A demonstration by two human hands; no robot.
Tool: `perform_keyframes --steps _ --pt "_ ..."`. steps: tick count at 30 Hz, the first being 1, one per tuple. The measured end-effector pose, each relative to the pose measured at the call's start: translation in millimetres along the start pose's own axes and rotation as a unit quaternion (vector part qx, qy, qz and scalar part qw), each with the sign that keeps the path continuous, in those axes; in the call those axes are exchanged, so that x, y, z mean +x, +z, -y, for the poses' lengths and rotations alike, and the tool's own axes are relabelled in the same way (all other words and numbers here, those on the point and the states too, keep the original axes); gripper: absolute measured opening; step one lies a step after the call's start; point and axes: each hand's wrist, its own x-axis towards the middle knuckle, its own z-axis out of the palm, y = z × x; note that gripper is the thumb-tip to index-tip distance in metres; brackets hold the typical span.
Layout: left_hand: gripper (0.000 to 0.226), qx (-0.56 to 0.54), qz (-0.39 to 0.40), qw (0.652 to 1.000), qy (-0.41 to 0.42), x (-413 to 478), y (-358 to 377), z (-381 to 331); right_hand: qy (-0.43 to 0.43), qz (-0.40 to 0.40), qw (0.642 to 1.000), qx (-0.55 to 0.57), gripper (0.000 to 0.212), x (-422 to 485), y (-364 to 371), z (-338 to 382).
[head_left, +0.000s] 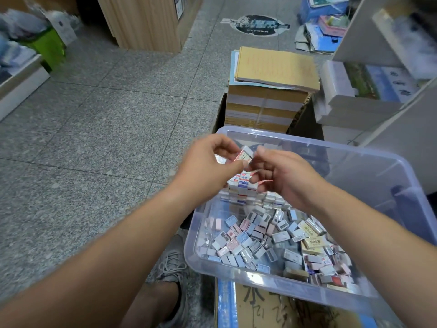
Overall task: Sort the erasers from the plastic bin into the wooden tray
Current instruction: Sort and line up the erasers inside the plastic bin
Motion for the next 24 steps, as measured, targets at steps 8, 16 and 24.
perform_keyframes --steps 8,16,24 --pt "0.038 0.053 0.069 0.996 -0.015 -6.1 15.2 -0.9 0.011 -0.08 0.995 -0.052 0.016 -5.8 -19.3 -6.5" --pt "0.043 -0.026 0.041 0.998 -0.043 -3.3 8.5 3.4 0.124 -0.199 0.953 -0.19 0.008 36.6 -48.2 -58.4" --pt "0.031 -0.016 0.02 1.0 -0.013 -0.5 6.1 3.0 0.121 -0.26 0.934 -0.211 0.014 64.4 -42.5 -72.1"
